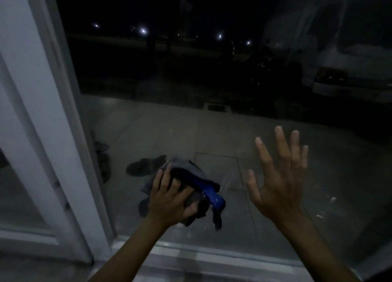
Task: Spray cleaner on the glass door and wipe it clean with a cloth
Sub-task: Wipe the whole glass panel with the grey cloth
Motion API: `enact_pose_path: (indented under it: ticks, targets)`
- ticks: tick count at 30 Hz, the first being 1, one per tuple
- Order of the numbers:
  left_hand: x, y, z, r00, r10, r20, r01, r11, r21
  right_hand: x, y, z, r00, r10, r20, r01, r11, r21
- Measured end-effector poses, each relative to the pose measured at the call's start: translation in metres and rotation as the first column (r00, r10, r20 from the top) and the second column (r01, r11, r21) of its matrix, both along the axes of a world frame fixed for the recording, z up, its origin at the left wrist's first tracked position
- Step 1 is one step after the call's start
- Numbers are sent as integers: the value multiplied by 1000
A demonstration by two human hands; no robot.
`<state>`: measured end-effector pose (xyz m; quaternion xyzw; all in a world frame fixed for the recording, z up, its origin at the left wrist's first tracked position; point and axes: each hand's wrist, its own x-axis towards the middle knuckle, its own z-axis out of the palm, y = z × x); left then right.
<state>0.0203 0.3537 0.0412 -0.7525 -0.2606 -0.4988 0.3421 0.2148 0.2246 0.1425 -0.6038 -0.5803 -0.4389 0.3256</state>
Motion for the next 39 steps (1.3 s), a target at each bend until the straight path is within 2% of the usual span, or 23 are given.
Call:
enact_pose_path:
  ticks: [3, 6, 9, 13, 15, 17, 19, 21, 26, 30, 32, 34, 36, 39]
  targets:
    - [12, -3, 56, 993, -17, 117, 16, 1000, 7, 5, -7, 8, 999, -2, -51, 3, 1000, 26]
    - [35, -10, 117, 960, 35, 279, -26, 999, -33, 12, -16, 17, 995, -2, -99, 8, 998, 68]
    - [51, -17, 139, 920, 62, 387, -32, 996, -85, 19, -25, 25, 989, -7, -150, 23, 994, 109]
    - [53, -18, 125, 958, 52, 282, -47, 999, -24, 30, -39, 19, 982, -35, -185, 58, 991, 122]
    - [53, -20, 106, 989, 22, 149, -28, 999, 39, 35, -45, 11, 978, -42, -204, 65, 992, 108]
    - [56, -24, 78, 998, -26, -52, 31, 993, 112, 40, -51, 0, 975, -68, -213, 89, 992, 92]
    - [59, -27, 50, 970, -44, -238, 87, 981, 171, 45, -57, -10, 973, -92, -214, 108, 992, 64]
    - [63, -29, 35, 947, -42, -317, 115, 970, 215, 54, -64, -17, 972, -126, -201, 134, 991, 30]
    - [76, -35, 43, 966, -54, -252, 101, 979, 175, 89, -85, -16, 959, -206, -196, 211, 977, 4]
    - [126, -60, 86, 995, -46, 91, 41, 997, 59, 123, -104, -15, 926, -231, -299, 264, 962, 75]
    - [160, -76, 109, 963, -20, 268, 29, 999, -29, 140, -114, -17, 907, -241, -346, 288, 953, 93]
    - [185, -86, 121, 934, -25, 355, 55, 996, -74, 158, -123, -22, 890, -265, -371, 316, 945, 83]
    - [191, -87, 118, 959, -52, 279, 63, 998, -29, 168, -124, -25, 886, -265, -381, 312, 948, 66]
    - [202, -92, 102, 989, -147, 10, 145, 983, 115, 180, -131, -40, 861, -285, -422, 333, 942, 45]
